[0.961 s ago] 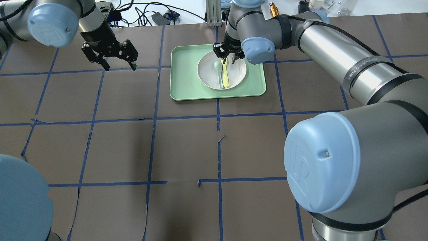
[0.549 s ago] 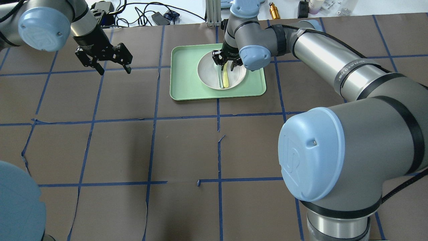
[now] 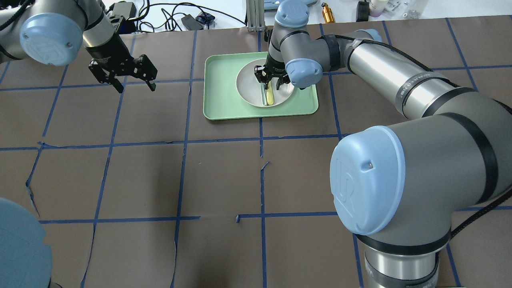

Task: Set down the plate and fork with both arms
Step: 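Lower the right gripper and grasp the yellow fork on the plate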

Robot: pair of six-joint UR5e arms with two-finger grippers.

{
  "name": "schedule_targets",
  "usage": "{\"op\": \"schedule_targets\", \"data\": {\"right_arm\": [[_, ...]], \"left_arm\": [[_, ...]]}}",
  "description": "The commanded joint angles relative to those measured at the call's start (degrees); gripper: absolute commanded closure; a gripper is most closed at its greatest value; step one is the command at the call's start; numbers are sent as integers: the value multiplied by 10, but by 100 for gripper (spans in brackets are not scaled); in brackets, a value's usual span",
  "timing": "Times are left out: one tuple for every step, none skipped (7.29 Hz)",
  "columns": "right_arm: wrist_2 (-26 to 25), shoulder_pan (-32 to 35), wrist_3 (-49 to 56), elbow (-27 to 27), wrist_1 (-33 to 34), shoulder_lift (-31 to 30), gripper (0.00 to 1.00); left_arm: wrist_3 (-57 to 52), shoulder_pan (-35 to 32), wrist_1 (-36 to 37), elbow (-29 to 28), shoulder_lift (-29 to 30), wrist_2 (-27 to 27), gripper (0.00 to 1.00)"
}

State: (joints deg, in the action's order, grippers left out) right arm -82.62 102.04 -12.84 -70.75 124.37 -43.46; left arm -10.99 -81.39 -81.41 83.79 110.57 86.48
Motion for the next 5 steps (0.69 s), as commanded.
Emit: {"op": "schedule_targets", "data": {"right_arm": [[0,0,-1,0,0,4,54],[-3,0,1,3,0,4,84],[-4,0,1,3,-1,1,100],[-4,0,-3,3,-1,0,100],[-3,0,-5,3,-1,0,100]], "left_arm": [[0,0,0,1,-3,0,0],[0,0,0,1,-4,0,0],[0,0,0,1,-4,-1,0],[-1,4,0,1,-4,0,0],[-1,4,0,1,-5,0,0]]}}
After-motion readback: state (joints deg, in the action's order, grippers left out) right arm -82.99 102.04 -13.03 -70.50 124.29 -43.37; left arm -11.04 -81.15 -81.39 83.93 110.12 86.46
